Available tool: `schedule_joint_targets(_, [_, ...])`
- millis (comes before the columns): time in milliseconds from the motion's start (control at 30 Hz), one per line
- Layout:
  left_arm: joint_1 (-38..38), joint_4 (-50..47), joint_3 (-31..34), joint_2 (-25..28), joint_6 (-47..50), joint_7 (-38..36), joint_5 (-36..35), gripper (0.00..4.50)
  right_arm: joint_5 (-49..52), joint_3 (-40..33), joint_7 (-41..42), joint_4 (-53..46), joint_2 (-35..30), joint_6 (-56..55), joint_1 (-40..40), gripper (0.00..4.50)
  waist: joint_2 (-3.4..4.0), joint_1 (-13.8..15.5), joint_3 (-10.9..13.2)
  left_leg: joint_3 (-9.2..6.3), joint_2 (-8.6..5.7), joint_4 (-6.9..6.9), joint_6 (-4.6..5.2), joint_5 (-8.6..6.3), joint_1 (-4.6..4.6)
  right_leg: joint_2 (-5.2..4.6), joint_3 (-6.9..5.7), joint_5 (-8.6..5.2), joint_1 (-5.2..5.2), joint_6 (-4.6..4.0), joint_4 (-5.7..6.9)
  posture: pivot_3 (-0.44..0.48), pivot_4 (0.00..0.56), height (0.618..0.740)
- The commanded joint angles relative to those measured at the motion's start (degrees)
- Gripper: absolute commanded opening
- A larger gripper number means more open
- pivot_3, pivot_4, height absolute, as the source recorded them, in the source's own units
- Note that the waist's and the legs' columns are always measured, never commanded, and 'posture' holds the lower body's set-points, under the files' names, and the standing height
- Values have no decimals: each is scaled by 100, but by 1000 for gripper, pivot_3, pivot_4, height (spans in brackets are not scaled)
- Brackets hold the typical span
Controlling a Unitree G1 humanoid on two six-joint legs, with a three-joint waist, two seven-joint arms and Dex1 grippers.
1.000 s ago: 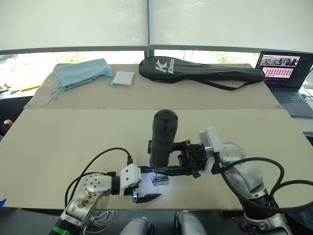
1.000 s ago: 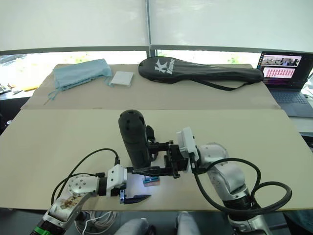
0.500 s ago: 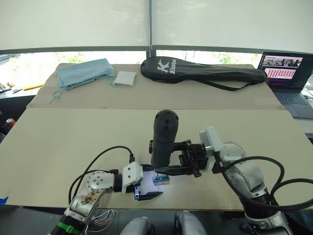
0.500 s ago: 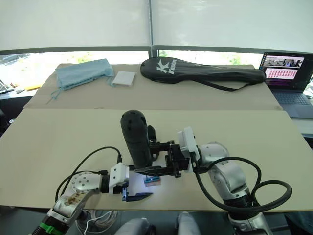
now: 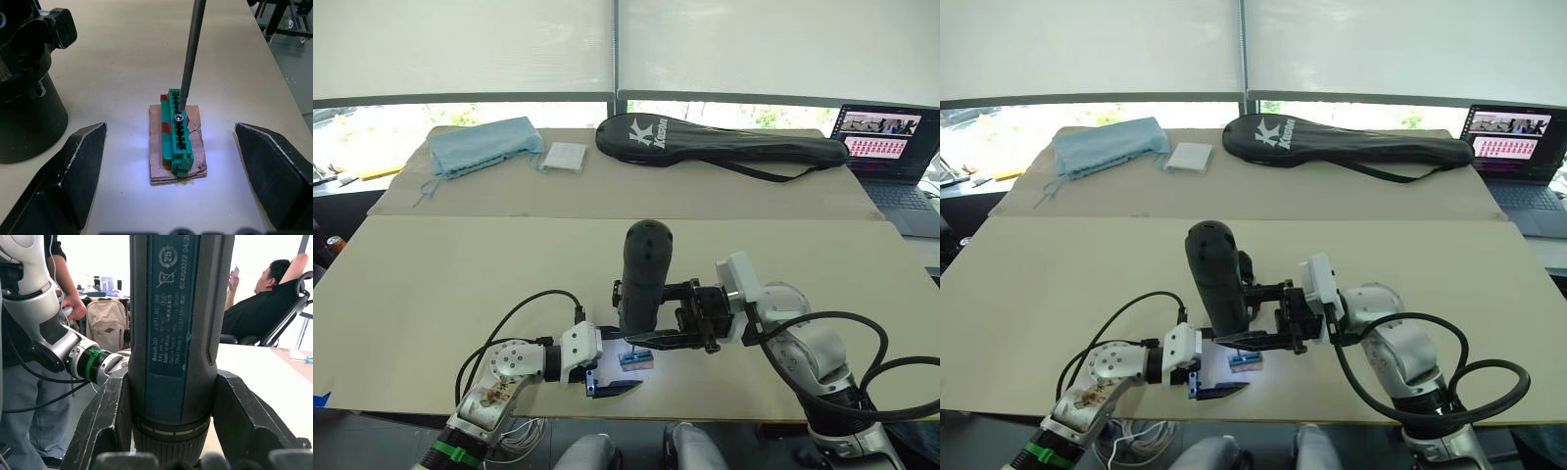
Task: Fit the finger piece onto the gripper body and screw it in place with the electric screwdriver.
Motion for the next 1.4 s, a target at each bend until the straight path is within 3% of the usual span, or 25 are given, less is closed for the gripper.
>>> schedule_joint_targets(33, [89,239,-244,-45,77,63,209,4411,152,-190,33,-148,25,-197,-168,1900,0,0,0,0,0,0,0,0,0,0,0,0,0,0,0,0,150,740])
schedule_joint_targets(1400, [73,84,-234,-20,295,122,184,4411,28,-84,63,-42,23,-149,-210,1900,0,0,0,0,0,0,0,0,0,0,1,0,0,0,0,0,150,740])
